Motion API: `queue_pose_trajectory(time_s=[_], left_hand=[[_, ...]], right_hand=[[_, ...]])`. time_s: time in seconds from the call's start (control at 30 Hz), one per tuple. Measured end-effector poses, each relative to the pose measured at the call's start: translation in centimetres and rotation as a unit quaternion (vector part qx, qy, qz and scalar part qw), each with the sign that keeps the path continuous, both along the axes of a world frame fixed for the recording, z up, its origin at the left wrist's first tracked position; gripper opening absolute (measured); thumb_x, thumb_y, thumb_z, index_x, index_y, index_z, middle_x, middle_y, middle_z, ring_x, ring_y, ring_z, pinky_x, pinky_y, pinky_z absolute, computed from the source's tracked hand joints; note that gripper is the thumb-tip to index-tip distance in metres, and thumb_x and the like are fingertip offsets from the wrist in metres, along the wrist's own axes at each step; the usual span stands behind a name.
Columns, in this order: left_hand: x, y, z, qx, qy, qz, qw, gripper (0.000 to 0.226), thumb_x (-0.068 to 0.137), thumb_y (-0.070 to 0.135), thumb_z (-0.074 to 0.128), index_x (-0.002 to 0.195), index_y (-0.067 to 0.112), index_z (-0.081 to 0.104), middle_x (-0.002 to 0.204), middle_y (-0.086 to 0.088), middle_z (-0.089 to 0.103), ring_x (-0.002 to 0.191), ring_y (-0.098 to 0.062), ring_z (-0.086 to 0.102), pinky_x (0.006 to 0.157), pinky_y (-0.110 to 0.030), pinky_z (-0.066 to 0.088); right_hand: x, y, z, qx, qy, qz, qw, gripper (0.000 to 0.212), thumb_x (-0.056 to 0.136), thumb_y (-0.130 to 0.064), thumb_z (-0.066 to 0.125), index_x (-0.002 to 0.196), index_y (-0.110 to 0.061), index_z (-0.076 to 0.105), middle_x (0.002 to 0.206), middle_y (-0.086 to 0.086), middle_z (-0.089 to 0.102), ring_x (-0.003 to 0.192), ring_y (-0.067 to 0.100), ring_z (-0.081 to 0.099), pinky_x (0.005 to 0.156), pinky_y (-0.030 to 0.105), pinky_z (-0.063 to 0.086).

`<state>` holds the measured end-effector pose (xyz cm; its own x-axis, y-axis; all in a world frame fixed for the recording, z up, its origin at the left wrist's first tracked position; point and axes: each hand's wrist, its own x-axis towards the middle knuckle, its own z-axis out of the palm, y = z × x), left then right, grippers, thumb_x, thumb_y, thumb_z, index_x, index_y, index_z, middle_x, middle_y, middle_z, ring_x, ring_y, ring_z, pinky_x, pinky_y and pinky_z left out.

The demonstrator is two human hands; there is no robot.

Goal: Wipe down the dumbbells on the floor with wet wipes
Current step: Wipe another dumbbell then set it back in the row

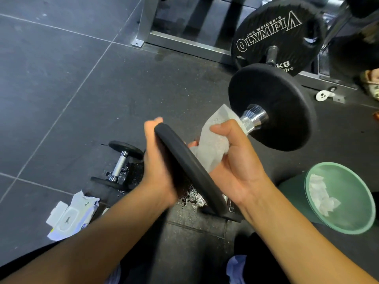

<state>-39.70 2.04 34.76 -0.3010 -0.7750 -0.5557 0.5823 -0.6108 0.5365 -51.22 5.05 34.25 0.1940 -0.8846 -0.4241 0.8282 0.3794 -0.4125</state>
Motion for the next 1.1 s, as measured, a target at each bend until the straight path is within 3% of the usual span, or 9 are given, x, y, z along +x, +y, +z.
queue_pose_trajectory(time_s=[0.07, 0.17, 0.3, 0.37, 0.53, 0.6, 0.77, 0.93, 1.1], left_hand=[[0.5, -0.9, 0.0, -0.281, -0.184, 0.061, 0.94, 0.042, 0.095, 0.046, 0.045, 0.071, 0.012, 0.042, 0.069, -0.012, 0.041, 0.061, -0.029, 0.042, 0.063, -0.037, 0.045], [1.3, -0.7, -0.8, -0.708, -0.384, 0.046, 0.59, 0.047, 0.085, 0.048, 0.055, 0.079, 0.002, 0.049, 0.083, -0.012, 0.042, 0.079, -0.027, 0.043, 0.073, -0.044, 0.038], [1.3, 0.8, -1.6, -0.827, -0.437, 0.077, 0.346, 0.054, 0.074, 0.066, 0.064, 0.088, 0.015, 0.05, 0.096, 0.0, 0.047, 0.09, -0.02, 0.047, 0.085, -0.041, 0.038], [1.3, 0.9, -1.4, -0.792, -0.445, 0.072, 0.411, 0.047, 0.076, 0.055, 0.063, 0.085, 0.012, 0.048, 0.09, 0.0, 0.045, 0.085, -0.021, 0.046, 0.081, -0.041, 0.037], [0.1, -0.2, 1.1, -0.314, -0.218, 0.057, 0.922, 0.029, 0.088, 0.041, 0.052, 0.072, 0.016, 0.049, 0.069, 0.002, 0.046, 0.063, -0.01, 0.047, 0.063, -0.027, 0.041], [-0.3, 0.2, 0.6, -0.048, -0.053, -0.001, 0.997, 0.06, 0.1, 0.05, 0.042, 0.053, 0.018, 0.062, 0.055, 0.005, 0.059, 0.047, -0.01, 0.059, 0.05, -0.021, 0.048], [-0.2, 2.9, -2.3, 0.133, 0.024, -0.072, 0.988, 0.07, 0.102, 0.046, 0.039, 0.049, 0.016, 0.073, 0.058, -0.004, 0.071, 0.051, -0.019, 0.071, 0.053, -0.024, 0.058], [0.1, -0.1, -2.5, -0.088, -0.161, 0.062, 0.981, 0.039, 0.104, 0.038, 0.041, 0.082, 0.014, 0.063, 0.083, -0.011, 0.068, 0.082, -0.027, 0.063, 0.078, -0.039, 0.05], [1.2, 0.9, -1.7, -0.631, -0.342, 0.019, 0.696, 0.026, 0.093, 0.035, 0.047, 0.102, 0.012, 0.055, 0.107, -0.018, 0.051, 0.106, -0.037, 0.051, 0.094, -0.041, 0.042]], right_hand=[[0.0, -0.3, -0.1, 0.013, 0.005, -0.011, 1.0, 0.064, 0.067, -0.025, 0.07, 0.123, -0.006, 0.044, 0.092, 0.019, 0.06, 0.079, 0.028, 0.066, 0.072, 0.035, 0.06], [-0.3, -0.2, -0.7, 0.061, -0.003, -0.018, 0.998, 0.066, 0.071, -0.024, 0.069, 0.131, -0.007, 0.049, 0.112, 0.018, 0.052, 0.102, 0.031, 0.058, 0.097, 0.041, 0.051], [-0.5, 0.2, -1.3, 0.119, -0.031, 0.022, 0.992, 0.06, 0.074, -0.033, 0.069, 0.129, -0.016, 0.051, 0.1, 0.005, 0.055, 0.085, 0.019, 0.058, 0.088, 0.031, 0.045], [-0.3, 0.2, -1.2, 0.098, -0.025, -0.001, 0.995, 0.058, 0.073, -0.028, 0.07, 0.126, -0.014, 0.051, 0.102, 0.009, 0.058, 0.092, 0.022, 0.061, 0.096, 0.032, 0.046], [-0.2, 0.4, -0.9, 0.04, 0.0, -0.054, 0.998, 0.088, 0.069, -0.023, 0.073, 0.148, 0.001, 0.041, 0.128, 0.019, 0.06, 0.108, 0.032, 0.062, 0.096, 0.043, 0.054], [-0.4, 0.5, -0.8, 0.029, -0.023, -0.046, 0.998, 0.079, 0.075, -0.02, 0.069, 0.147, -0.002, 0.043, 0.128, 0.022, 0.064, 0.105, 0.034, 0.067, 0.094, 0.045, 0.055], [-0.6, 0.6, -0.5, 0.039, -0.002, -0.054, 0.998, 0.053, 0.063, -0.017, 0.076, 0.11, -0.012, 0.051, 0.083, 0.012, 0.064, 0.073, 0.027, 0.068, 0.069, 0.039, 0.057], [-0.5, 0.0, 0.0, 0.036, 0.049, -0.083, 0.995, 0.065, 0.073, -0.011, 0.065, 0.135, 0.0, 0.048, 0.1, 0.023, 0.073, 0.098, 0.041, 0.073, 0.089, 0.052, 0.059], [-0.8, 0.0, -1.0, 0.075, 0.053, -0.09, 0.992, 0.075, 0.075, -0.016, 0.068, 0.145, 0.0, 0.045, 0.126, 0.022, 0.064, 0.114, 0.037, 0.065, 0.105, 0.054, 0.046]])
